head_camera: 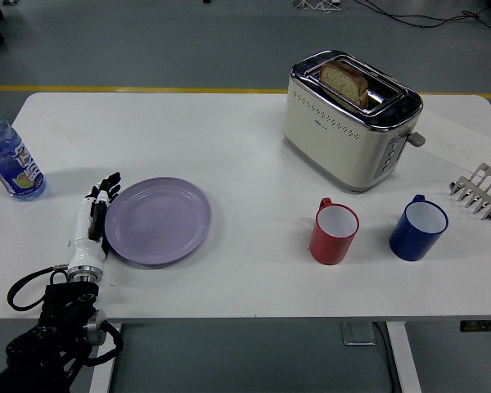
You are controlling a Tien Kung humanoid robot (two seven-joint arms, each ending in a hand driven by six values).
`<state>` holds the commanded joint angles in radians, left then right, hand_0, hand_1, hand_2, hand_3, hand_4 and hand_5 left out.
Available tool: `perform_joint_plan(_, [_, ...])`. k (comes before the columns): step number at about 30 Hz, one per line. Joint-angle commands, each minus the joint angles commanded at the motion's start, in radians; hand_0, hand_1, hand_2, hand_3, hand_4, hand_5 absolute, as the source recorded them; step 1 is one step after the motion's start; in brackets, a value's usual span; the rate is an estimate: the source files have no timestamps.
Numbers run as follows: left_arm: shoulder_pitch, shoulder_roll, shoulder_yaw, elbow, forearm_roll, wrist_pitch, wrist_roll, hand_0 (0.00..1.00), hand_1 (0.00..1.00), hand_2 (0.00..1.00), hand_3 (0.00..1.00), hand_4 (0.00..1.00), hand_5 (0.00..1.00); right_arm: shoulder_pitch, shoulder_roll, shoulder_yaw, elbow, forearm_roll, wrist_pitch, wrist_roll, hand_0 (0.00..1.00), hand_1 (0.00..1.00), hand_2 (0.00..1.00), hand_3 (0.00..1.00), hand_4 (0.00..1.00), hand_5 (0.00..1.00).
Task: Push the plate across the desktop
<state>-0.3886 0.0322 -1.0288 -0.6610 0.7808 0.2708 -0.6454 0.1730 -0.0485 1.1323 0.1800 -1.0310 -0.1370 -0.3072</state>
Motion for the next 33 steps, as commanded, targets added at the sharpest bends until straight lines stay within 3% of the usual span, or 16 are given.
perform_joint_plan(17, [-0.039, -0.018, 0.061, 0.018, -0.041, -0.013, 0.000, 0.879, 0.886, 0.888, 0.821, 0.489, 0.998, -0.004, 0.001, -0.002, 0.000, 0.002, 0.001, -0.002, 0.528, 0.488, 0.600, 0.550, 0.247, 0.201])
perform_joint_plan(33, [-0.071, -0.032, 0.177, 0.031, -0.092, -0.020, 0.000, 0.874, 0.884, 0.894, 0.829, 0.479, 0.998, -0.003, 0.000, -0.014, 0.000, 0.010, 0.002, -0.001, 0.529, 0.489, 0.600, 0.550, 0.247, 0.202])
